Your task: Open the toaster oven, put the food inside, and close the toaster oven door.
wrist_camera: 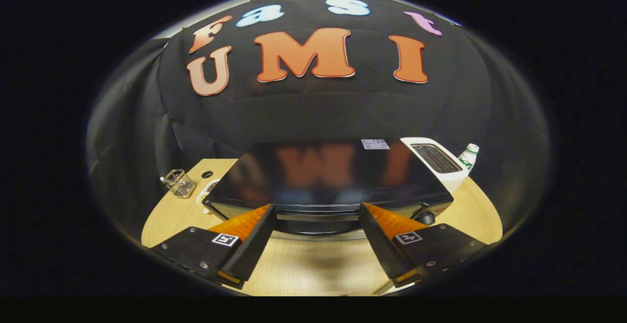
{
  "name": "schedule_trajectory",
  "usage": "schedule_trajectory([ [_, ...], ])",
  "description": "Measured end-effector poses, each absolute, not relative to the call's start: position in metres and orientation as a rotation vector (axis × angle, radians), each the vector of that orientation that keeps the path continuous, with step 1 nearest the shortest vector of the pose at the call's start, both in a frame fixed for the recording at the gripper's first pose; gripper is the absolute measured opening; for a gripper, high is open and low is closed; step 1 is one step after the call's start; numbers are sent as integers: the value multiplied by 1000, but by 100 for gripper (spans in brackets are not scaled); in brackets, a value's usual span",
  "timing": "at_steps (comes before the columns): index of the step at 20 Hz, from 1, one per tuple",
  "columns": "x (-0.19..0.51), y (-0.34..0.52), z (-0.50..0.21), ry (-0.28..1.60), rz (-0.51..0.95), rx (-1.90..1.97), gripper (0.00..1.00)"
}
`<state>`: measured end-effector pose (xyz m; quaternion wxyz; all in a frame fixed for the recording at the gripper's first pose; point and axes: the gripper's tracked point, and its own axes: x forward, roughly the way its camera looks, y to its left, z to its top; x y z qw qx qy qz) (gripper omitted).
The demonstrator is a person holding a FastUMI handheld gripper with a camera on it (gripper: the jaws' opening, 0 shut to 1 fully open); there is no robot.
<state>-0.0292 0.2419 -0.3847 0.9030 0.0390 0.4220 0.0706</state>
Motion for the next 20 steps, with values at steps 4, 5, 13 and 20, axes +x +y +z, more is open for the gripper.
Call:
schedule_trajectory([
  [4,-53,242,-382,894,147,53,93],
  [5,-57,240,-380,891,145,60,93],
  [13,-138,237,-384,1018,275,-2,92],
  [20,-211,243,-410,1231,352,37,92],
])
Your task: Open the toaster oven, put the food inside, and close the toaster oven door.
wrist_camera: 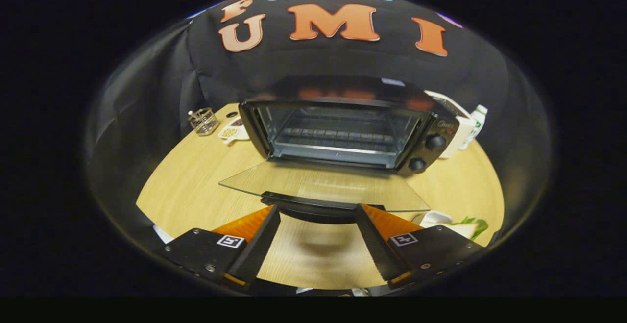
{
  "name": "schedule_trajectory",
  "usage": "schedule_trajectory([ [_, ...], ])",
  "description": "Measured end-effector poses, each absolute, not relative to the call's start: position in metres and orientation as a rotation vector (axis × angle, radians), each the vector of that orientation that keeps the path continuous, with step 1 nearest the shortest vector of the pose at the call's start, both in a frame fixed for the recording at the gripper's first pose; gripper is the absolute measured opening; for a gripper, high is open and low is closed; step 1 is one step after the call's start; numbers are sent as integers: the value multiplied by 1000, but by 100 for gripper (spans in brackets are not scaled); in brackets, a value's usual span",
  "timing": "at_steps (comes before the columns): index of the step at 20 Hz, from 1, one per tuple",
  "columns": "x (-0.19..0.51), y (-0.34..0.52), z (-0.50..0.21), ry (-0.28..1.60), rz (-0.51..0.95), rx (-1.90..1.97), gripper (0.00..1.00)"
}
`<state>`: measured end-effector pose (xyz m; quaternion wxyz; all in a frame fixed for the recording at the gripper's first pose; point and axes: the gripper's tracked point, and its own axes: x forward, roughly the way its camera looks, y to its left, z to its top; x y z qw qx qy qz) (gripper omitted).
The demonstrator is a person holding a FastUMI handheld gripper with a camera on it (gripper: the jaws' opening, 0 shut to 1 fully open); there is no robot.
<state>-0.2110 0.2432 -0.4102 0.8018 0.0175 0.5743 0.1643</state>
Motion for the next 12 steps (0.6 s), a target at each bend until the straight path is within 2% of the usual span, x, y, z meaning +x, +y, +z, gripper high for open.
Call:
schedule_trajectory([
  [7,-251,250,-455,1453,318,220,90],
  [12,-261,246,-467,1502,305,240,89],
])
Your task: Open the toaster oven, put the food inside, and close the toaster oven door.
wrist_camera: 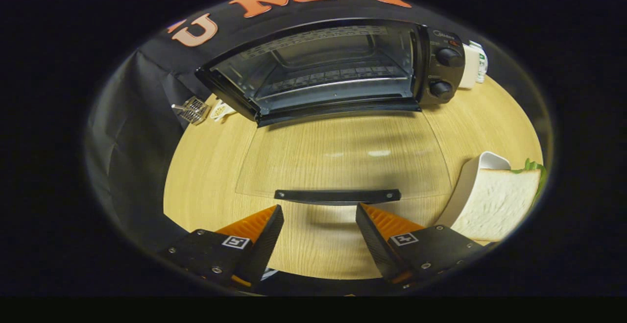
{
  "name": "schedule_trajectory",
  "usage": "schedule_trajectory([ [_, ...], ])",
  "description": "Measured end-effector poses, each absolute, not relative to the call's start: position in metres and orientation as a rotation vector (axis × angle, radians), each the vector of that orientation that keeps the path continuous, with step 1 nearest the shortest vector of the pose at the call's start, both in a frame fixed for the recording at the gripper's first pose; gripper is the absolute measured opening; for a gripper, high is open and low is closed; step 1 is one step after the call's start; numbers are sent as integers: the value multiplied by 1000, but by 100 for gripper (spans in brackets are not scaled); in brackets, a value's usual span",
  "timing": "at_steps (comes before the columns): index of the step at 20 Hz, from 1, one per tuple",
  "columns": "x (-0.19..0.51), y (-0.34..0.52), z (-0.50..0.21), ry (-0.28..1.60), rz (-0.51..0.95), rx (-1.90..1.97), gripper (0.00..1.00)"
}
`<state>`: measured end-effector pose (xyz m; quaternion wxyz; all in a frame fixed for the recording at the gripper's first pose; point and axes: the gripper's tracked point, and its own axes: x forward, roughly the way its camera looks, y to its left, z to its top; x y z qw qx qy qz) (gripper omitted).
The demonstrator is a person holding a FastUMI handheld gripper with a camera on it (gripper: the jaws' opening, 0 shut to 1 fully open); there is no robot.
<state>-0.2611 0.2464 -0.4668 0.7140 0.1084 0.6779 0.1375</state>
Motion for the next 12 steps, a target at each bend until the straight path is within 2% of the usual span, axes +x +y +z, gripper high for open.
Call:
schedule_trajectory([
  [2,-270,244,-472,1521,318,227,89],
  [7,-257,237,-430,1454,363,304,89],
  [12,-237,180,-381,1340,342,282,91],
])
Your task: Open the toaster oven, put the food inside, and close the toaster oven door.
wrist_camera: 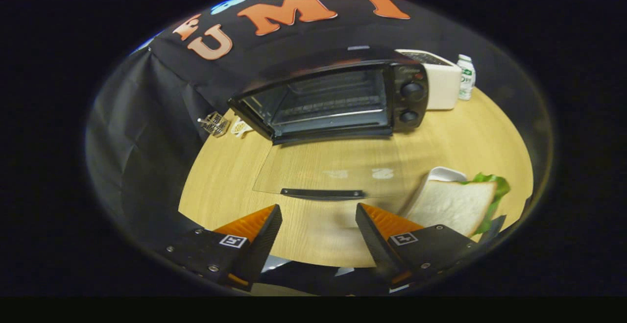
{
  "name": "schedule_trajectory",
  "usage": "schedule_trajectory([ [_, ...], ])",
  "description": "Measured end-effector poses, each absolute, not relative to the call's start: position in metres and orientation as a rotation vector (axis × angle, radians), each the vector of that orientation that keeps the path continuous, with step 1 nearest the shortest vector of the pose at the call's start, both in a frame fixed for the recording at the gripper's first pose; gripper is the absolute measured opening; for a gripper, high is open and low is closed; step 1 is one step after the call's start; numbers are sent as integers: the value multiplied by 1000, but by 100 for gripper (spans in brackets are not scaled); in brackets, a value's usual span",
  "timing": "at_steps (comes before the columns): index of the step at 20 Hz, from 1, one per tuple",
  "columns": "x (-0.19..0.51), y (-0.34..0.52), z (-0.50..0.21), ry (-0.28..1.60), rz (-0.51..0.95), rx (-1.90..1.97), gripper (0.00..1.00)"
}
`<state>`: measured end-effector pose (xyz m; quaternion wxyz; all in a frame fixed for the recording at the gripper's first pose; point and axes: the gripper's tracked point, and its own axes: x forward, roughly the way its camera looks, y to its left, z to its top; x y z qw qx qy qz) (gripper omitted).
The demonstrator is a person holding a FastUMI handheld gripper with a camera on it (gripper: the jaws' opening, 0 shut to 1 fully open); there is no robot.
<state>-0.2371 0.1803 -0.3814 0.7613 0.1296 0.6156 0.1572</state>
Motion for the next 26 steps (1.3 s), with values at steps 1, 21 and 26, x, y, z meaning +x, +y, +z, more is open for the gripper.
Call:
schedule_trajectory([
  [1,-235,166,-377,1334,320,286,91],
  [21,-269,15,-429,1427,-7,378,91],
  [26,-262,14,-435,1408,-43,521,56],
])
